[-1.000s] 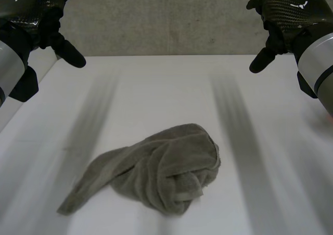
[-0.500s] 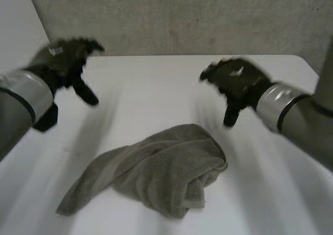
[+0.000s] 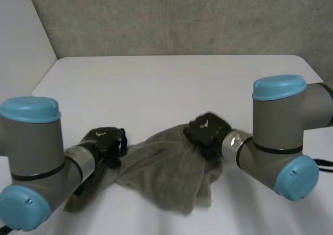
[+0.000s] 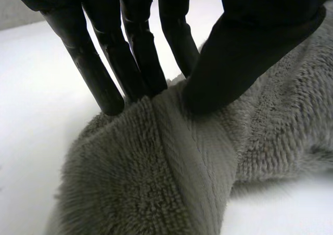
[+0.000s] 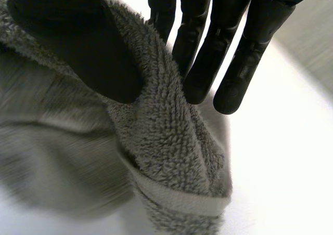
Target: Fold the towel.
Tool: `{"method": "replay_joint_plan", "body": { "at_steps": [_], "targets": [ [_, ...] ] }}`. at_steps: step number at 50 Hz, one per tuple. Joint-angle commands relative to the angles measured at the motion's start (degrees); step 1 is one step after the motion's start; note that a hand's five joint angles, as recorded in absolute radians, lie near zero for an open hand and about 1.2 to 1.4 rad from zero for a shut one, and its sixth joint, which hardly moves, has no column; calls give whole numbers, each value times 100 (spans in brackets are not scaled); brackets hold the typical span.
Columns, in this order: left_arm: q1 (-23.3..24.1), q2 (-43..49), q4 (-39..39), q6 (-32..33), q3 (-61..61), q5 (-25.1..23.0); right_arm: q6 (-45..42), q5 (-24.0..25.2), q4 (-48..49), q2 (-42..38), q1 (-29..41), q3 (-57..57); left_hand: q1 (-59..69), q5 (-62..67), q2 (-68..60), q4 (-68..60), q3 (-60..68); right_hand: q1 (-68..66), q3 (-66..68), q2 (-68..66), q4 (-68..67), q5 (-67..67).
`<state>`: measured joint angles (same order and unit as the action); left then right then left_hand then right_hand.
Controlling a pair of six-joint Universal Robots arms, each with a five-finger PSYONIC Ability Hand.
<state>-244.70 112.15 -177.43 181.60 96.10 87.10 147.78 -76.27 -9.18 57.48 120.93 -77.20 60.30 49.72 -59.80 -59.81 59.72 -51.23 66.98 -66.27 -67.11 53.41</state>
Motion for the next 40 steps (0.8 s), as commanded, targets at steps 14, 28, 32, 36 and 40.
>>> {"method": "replay_joint_plan", "body": {
  "at_steps": [14,28,32,36,40],
  "targets": [
    [265,-861,-3193,24,-1430,1002,-445,-451,4999,791,291,452,1970,2028,-2020,-2019,2028,-2877,1302,-1373,-1289,1659],
    [221,-1152,-1859,112,1076,1046,-241,833,675,203,247,794,1970,2028,-2020,-2019,2028,-2877,1302,-1373,-1289,1659],
    [195,-1161,-1042,112,1156,1046,-897,1184,251,-87,247,628,122,180,-171,-170,180,1592,-3167,3097,3180,-2810],
    [142,-1169,-628,121,1043,1046,-1261,1150,233,-114,247,531,-4832,-4774,4783,4784,-4774,4123,-5698,5627,5711,-5341],
    [124,-1239,-451,156,770,1037,-1174,1036,224,26,203,504,-4907,-4850,4858,4859,-4849,4123,-5698,5627,5711,-5341]
  ]
}}
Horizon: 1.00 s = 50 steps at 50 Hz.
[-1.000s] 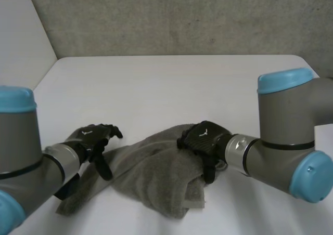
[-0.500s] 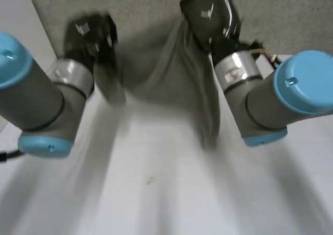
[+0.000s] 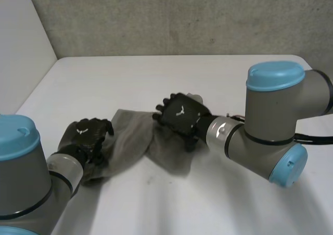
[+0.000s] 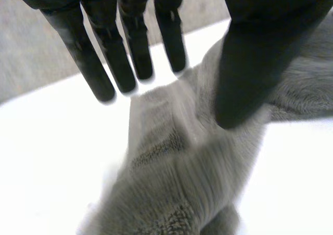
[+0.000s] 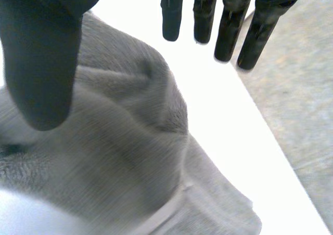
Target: Fold the towel.
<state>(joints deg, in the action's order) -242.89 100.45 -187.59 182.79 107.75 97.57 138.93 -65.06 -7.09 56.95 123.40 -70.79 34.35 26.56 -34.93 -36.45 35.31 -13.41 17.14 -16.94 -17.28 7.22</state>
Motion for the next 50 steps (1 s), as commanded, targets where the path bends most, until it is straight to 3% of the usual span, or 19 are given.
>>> {"method": "replay_joint_plan", "body": {
  "at_steps": [1,7,9,12,14,15,17,23,29,31,32,33,34,36,40,50],
  "targets": [
    [-57,-69,566,37,-395,-10,-288,-86,14,79,-44,-136,-2313,-2533,2370,2523,-2408,341,-714,694,728,-722],
    [-4,-131,425,28,-957,-80,1163,-191,14,642,-510,-391,-2279,-2500,2337,2489,-2375,341,-714,694,728,-722],
    [48,52,215,37,-1360,-115,2273,-130,58,930,-868,-724,-2145,-2366,2203,2355,-2241,341,-714,694,728,-722],
    [84,291,109,37,-1590,-221,2771,-121,76,1063,-1055,-901,-2111,-2331,2169,2321,-2207,341,-714,694,728,-722],
    [145,973,100,55,-2185,-562,3480,-103,119,1308,-1413,-1260,-2061,-2281,2119,2271,-2157,341,-714,694,728,-722],
    [146,976,100,55,-2188,-564,3483,-103,120,1310,-1415,-1261,-2060,-2281,2118,2271,-2156,341,-714,694,728,-722],
    [172,1606,187,90,-2730,-1053,3825,-94,164,1423,-1695,-1611,-1926,-2147,1984,2136,-2022,341,-714,694,728,-722],
    [181,2583,241,239,-3443,-1871,3817,-68,181,1547,-1977,-2087,-1455,-1676,1513,1665,-1551,341,-714,694,728,-722],
    [189,3077,249,389,-3726,-2102,3817,-50,190,1547,-2153,-2404,-816,-1036,873,1026,-911,341,-714,694,728,-722],
    [181,3278,258,546,-3787,-2137,3826,-50,234,1547,-2206,-2588,638,417,-580,-427,542,341,-714,694,728,-722],
    [181,3279,258,547,-3787,-2137,3826,-50,234,1547,-2206,-2589,648,427,-590,-438,552,341,-714,694,728,-722],
    [181,3314,267,669,-3787,-2137,3861,-59,304,1538,-2206,-2658,2313,2093,-2255,-2103,2217,341,-714,694,728,-722],
    [181,3314,267,670,-3787,-2137,3861,-59,304,1538,-2206,-2659,2330,2109,-2272,-2120,2234,341,-714,694,728,-722],
    [189,3262,267,959,-3718,-2076,3922,-59,453,1442,-2153,-2703,4557,4336,-4499,-4347,4461,341,-714,694,728,-722],
    [189,3068,258,1171,-3612,-2058,4019,-68,524,1283,-2136,-2606,4565,4344,-4507,-4355,4469,341,-714,694,728,-722],
    [181,1410,144,1215,-2559,-1768,4845,-182,524,555,-1468,-1360,4565,4344,-4507,-4355,4469,341,-714,694,728,-722]
  ]
}}
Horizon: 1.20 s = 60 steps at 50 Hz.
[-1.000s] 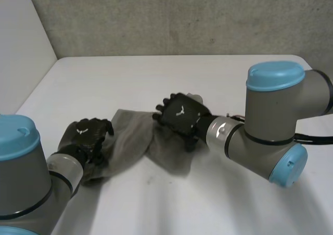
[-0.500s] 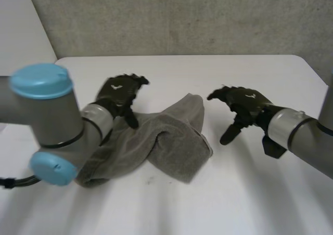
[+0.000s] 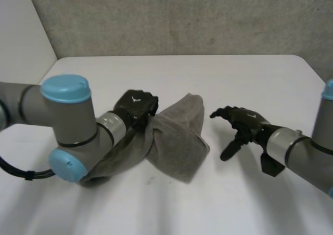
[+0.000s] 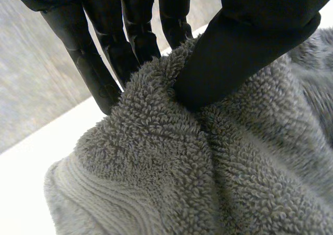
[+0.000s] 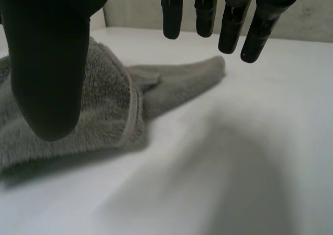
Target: Fold the towel.
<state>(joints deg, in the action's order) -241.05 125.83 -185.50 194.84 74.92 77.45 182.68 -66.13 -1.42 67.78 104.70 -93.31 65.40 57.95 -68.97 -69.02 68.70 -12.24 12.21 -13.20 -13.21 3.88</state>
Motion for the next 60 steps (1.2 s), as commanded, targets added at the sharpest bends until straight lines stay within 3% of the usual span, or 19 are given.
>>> {"method": "replay_joint_plan", "body": {
  "at_steps": [1,13,22,23,24,25,27,30,33,36,38,39,41,44,46,56,58,59,60],
  "targets": [
    [-3,-1131,-65,11,725,244,471,-75,-43,-529,403,894,1460,1205,-1103,-1098,1130,224,-221,320,321,-388],
    [-319,-2992,-21,81,1779,508,1559,126,-113,-1293,929,1728,1460,1205,-1103,-1098,1130,224,-221,320,321,-388],
    [-408,-3715,-39,90,2123,517,2044,505,-113,-1804,1536,2221,1460,1205,-1103,-1098,1130,224,-221,320,321,-388],
    [-469,-3785,-47,90,2158,508,2105,540,-113,-1830,1606,2282,1460,1205,-1103,-1098,1130,-79,82,17,18,-85],
    [-530,-3812,-47,90,2193,499,2114,522,-96,-1847,1624,2352,1460,1205,-1103,-1098,1130,-1486,1489,-1390,-1389,1322],
    [-531,-3812,-47,90,2193,499,2114,522,-95,-1848,1624,2353,1460,1205,-1103,-1098,1130,-1500,1503,-1404,-1403,1336],
    [-592,-3812,-47,90,2202,490,2097,391,-69,-1883,1624,2624,1460,1205,-1103,-1098,1130,-5618,5621,-5523,-5521,5454],
    [-636,-3724,-91,98,2167,446,2018,285,-25,-1874,1615,2854,1460,1205,-1103,-1098,1130,-6776,6779,-6680,-6679,6612],
    [-671,-3164,-502,343,1765,438,1099,-354,246,-1673,1563,3712,1460,1205,-1103,-1098,1130,-6776,6779,-6680,-6679,6612],
    [-689,-2933,-812,476,1508,446,567,-611,397,-1479,1563,3900,1460,1205,-1103,-1098,1130,-6776,6779,-6680,-6679,6612],
    [-759,-2539,-1677,555,948,490,-867,-1101,1166,-1015,1580,3970,1460,1205,-1103,-1098,1130,-6776,6779,-6680,-6679,6612],
    [-759,-2537,-1682,555,945,490,-874,-1104,1170,-1013,1580,3970,1460,1205,-1103,-1098,1130,-6776,6779,-6680,-6679,6612],
    [-821,-2301,-2758,555,525,508,-1863,-1454,2473,-610,1642,3594,1460,1205,-1103,-1098,1130,-6776,6779,-6680,-6679,6612],
    [-794,-2221,-3291,555,444,508,-2140,-1569,3130,-406,1651,3293,1460,1205,-1103,-1098,1130,-6776,6779,-6680,-6679,6612],
    [-759,-2177,-4139,564,488,534,-2210,-1587,3631,-56,1642,2698,1460,1205,-1103,-1098,1130,-6776,6779,-6680,-6679,6612],
    [-759,-2274,-4205,582,2132,429,-3238,-1587,1803,130,1642,1518,1460,1205,-1103,-1098,1130,-6776,6779,-6680,-6679,6612],
    [-751,-2335,-3794,660,2814,420,-3868,-1622,431,16,1642,1351,1460,1205,-1103,-1098,1130,-6776,6779,-6680,-6679,6612],
    [-751,-2335,-3792,661,2817,420,-3871,-1622,423,16,1642,1351,1460,1205,-1103,-1098,1130,-6776,6779,-6680,-6679,6612],
    [-759,-2335,-3487,748,3087,429,-4010,-1587,-360,-176,1651,1325,1460,1205,-1103,-1098,1130,-6776,6779,-6680,-6679,6612]
  ]
}}
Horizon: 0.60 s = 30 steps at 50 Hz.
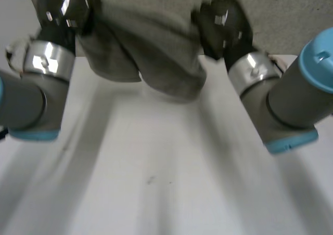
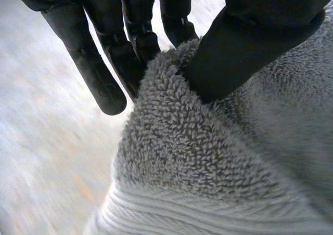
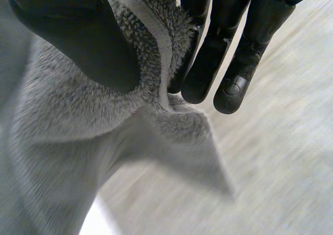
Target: Fold the towel.
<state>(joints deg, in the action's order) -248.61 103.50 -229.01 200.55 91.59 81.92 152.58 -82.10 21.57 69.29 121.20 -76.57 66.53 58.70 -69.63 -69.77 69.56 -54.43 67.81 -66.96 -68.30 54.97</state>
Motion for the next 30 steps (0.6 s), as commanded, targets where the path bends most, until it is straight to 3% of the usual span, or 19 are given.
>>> {"method": "replay_joint_plan", "body": {
  "at_steps": [1,6,7,9,12,14,15,17,20,22,23,25,30],
  "targets": [
    [-3,-102,867,177,1423,-18,-985,70,-3320,-563,26,-350,1347,1130,-1037,-1023,1044,-2557,1219,-1304,-1170,1503],
    [-21,-14,2323,563,1862,34,-590,395,-3591,-847,18,-350,1347,1130,-1037,-1023,1044,-2430,1092,-1177,-1043,1376],
    [-21,-14,2326,564,1862,35,-589,396,-3590,-847,17,-350,1347,1130,-1037,-1023,1044,-2429,1090,-1176,-1042,1375],
    [14,12,2886,573,1862,70,-230,676,-3275,-838,-18,-359,1347,1130,-1037,-1023,1044,-1457,119,-204,-70,403],
    [32,4,3082,573,1862,61,-53,739,-3159,-821,-26,-350,1347,1130,-1037,-1023,1044,-831,-508,422,556,-223],
    [119,-84,3318,538,1845,70,218,800,-3133,-794,-35,-324,1347,1130,-1037,-1023,1044,1093,-2431,2346,2480,-2147],
    [120,-84,3319,538,1844,70,220,801,-3133,-794,-35,-324,1347,1130,-1037,-1023,1044,1103,-2442,2357,2491,-2157],
    [242,-233,3442,538,1844,87,360,774,-3115,-768,-140,-332,1165,948,-855,-842,863,2761,-4100,4015,4148,-3815],
    [305,-357,3486,529,1853,79,422,792,-3115,-741,-229,-341,861,644,-551,-538,559,3257,-4595,4510,4644,-4311],
    [418,-558,3705,538,1906,70,632,827,-3107,-637,-430,-359,-377,-593,686,700,-679,3341,-4679,4594,4728,-4395],
    [419,-559,3706,538,1906,70,633,827,-3107,-636,-431,-359,-384,-600,694,707,-686,3341,-4679,4594,4728,-4395],
    [515,-777,4152,538,1923,79,773,844,-3098,-583,-658,-350,-2091,-2308,2401,2414,-2394,3358,-4696,4611,4745,-4412],
    [498,-954,4864,503,1915,297,651,1019,-3063,-592,-940,-210,-3156,-3373,3466,3479,-3459,3324,-4663,4578,4711,-4378]
  ]
}}
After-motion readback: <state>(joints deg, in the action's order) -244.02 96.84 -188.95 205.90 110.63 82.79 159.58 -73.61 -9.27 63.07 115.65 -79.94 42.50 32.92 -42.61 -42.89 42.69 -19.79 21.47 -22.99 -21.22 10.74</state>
